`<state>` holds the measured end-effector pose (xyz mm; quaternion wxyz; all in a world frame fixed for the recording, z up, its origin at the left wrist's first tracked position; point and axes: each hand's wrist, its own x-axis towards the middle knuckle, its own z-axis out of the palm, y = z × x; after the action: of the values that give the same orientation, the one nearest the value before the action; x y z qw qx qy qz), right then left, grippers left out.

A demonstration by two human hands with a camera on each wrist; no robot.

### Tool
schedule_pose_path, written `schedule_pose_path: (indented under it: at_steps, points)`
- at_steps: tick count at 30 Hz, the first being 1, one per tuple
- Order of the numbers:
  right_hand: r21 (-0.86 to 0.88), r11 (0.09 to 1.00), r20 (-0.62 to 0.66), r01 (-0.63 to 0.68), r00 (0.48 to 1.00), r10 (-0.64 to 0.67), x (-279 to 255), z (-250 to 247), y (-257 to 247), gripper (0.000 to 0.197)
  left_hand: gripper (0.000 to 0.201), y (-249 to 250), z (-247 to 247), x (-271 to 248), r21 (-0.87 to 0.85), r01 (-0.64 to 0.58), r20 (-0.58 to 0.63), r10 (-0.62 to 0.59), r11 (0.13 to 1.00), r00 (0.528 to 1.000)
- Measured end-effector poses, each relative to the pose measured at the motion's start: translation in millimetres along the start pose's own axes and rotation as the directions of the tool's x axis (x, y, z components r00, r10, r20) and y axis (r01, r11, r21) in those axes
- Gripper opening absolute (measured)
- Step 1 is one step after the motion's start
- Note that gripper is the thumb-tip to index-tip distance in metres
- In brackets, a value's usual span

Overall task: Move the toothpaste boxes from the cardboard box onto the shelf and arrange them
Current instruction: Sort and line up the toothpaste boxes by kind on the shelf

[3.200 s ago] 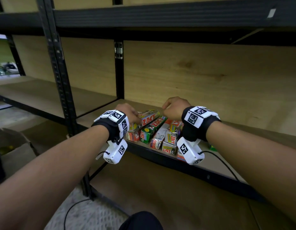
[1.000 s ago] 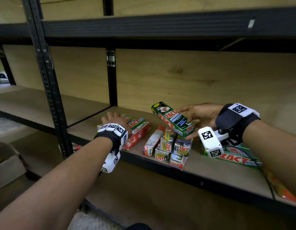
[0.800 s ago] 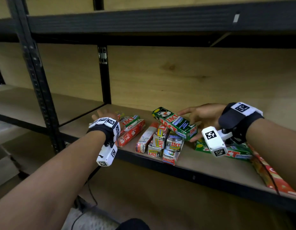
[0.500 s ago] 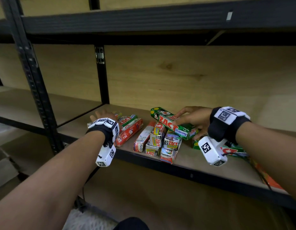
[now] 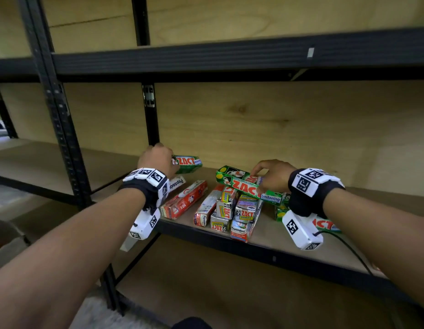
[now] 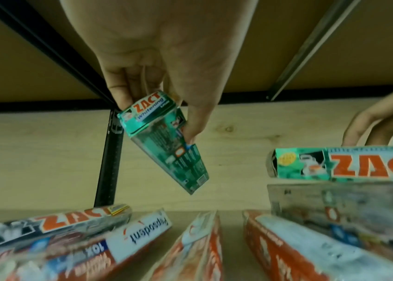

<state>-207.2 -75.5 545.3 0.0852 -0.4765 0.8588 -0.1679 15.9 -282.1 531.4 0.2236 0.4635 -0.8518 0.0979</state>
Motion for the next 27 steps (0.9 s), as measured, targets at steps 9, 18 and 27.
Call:
schedule_pose_path:
  at_steps: [9, 18, 27]
  points:
    - [-0.039, 0.999, -0.001, 0.013, 1.000, -0.013, -36.1, -34.4, 35.4, 0.044, 0.055, 23.2, -30.9, -17.1, -0.221, -0.183, -0.201, 0.139, 0.958, 0.970]
    - [-0.166, 0.986, 0.159, -0.020, 0.986, 0.047, -73.7, -60.5, 89.8, 0.041, 0.057, 95.1, -42.3, -34.8, -0.360, -0.317, -0.209, 0.255, 0.877, 0.944]
    - [-0.201, 0.980, 0.263, 0.002, 0.963, 0.053, -80.0, -29.8, 129.9, 0.042, 0.050, 152.4, -30.5, -47.4, -0.472, -0.427, -0.240, 0.354, 0.771, 0.904]
